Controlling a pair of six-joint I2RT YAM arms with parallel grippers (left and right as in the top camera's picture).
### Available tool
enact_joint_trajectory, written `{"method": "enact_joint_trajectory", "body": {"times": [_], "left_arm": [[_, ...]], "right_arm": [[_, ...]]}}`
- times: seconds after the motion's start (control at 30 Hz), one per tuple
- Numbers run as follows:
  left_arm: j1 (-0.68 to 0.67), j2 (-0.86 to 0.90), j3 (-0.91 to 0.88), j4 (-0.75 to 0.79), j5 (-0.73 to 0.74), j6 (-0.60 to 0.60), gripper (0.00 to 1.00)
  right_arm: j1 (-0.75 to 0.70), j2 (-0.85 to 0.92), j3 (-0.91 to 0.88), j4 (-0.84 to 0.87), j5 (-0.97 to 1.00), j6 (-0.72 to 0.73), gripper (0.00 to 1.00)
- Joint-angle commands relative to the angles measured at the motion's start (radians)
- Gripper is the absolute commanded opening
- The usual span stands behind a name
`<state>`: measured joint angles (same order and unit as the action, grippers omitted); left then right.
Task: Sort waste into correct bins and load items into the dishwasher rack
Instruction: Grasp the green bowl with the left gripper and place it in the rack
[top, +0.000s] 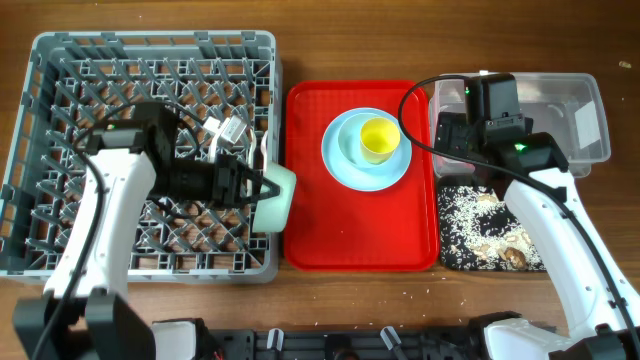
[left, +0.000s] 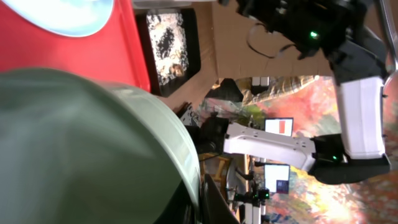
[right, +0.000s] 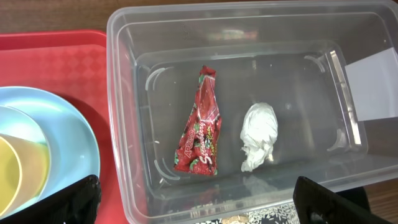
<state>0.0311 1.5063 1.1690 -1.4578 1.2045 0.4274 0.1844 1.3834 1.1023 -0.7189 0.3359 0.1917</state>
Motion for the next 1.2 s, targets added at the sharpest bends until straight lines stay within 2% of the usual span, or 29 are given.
{"method": "enact_joint_trajectory", "body": {"times": [0.0,0.1,0.27,0.5,0.63,0.67,0.7,0.87,0.93,1.0,1.1,1.17], "left_arm": [[0.066,0.040,-0.095,0.034,0.040,0.067,0.04],[0.159,0.040,-0.158,0.064,-0.007,0.067,0.04],[0.184,0.040,-0.307,0.157,-0.039,0.066,0.04],[0.314,0.039,-0.327,0.172,-0.183,0.066,0.04],[0.328,0.039,-0.327,0.168,-0.223,0.059,0.14],[0.328,0.039,-0.325,0.168,-0.222,0.058,0.20],[0.329,0.039,-0.320,0.167,-0.223,0.038,1.00],[0.332,-0.005,-0.156,0.113,-0.223,-0.071,1.00],[0.332,-0.085,-0.051,0.115,-0.267,-0.192,1.00],[0.321,-0.223,-0.011,0.154,-0.376,-0.340,1.00],[0.245,-0.403,-0.011,0.177,-0.496,-0.393,1.00],[0.185,-0.489,-0.011,0.199,-0.466,-0.465,1.00]], "right_arm": [[0.001,-0.005,0.016,0.000,-0.011,-0.008,1.00],[0.001,-0.005,0.016,0.000,-0.011,-0.008,1.00],[0.001,-0.005,0.016,0.000,-0.011,-0.008,1.00],[0.001,-0.005,0.016,0.000,-0.011,-0.008,1.00],[0.001,-0.005,0.016,0.000,-0.011,-0.008,1.00],[0.001,-0.005,0.016,0.000,-0.011,-0.008,1.00],[0.001,-0.005,0.016,0.000,-0.011,-0.008,1.00],[0.001,-0.005,0.016,0.000,-0.011,-0.008,1.00],[0.001,-0.004,0.016,0.000,-0.011,-0.008,1.00],[0.001,-0.005,0.016,0.000,-0.011,-0.008,1.00],[0.001,-0.005,0.016,0.000,-0.011,-0.008,1.00],[0.001,-0.004,0.016,0.000,-0.011,-0.008,1.00]]}}
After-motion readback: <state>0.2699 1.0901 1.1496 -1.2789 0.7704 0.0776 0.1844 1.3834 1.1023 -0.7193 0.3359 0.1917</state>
